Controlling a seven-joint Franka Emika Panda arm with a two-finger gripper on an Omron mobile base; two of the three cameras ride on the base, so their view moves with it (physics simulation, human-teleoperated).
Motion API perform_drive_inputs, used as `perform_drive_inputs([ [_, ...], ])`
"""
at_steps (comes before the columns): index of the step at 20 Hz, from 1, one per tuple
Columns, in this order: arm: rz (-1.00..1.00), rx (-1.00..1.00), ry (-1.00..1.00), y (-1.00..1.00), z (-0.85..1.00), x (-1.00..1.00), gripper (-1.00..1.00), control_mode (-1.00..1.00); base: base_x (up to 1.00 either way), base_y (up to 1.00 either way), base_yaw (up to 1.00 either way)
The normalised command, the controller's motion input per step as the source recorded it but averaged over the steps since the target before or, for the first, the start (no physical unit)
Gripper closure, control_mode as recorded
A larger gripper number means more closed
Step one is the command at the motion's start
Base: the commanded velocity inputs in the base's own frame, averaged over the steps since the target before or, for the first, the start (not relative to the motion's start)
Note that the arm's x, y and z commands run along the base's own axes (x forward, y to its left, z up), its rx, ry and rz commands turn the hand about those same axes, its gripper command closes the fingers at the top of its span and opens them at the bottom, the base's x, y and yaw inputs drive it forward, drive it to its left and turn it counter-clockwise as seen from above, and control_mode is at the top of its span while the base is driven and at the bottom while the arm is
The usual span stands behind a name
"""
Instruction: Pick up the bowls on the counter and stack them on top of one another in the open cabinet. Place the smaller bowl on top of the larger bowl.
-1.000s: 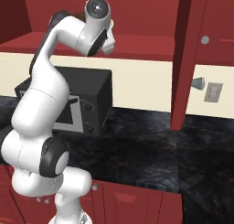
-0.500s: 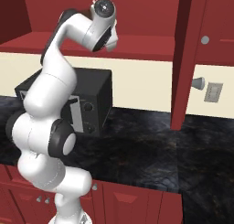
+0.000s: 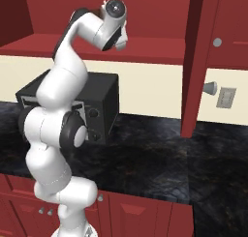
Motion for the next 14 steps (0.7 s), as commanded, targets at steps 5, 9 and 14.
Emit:
perform_drive_inputs([
  [5, 0.00, 0.00, 0.04, 0.00, 0.00, 0.50, 1.00, -1.00, 0.00, 0.00, 0.00],
  [9, 0.00, 0.00, 0.06, 0.00, 0.00, 0.48, 1.00, -1.00, 0.00, 0.00, 0.00],
  [14, 0.00, 0.00, 0.05, 0.00, 0.00, 0.44, 1.00, -1.00, 0.00, 0.00, 0.00],
])
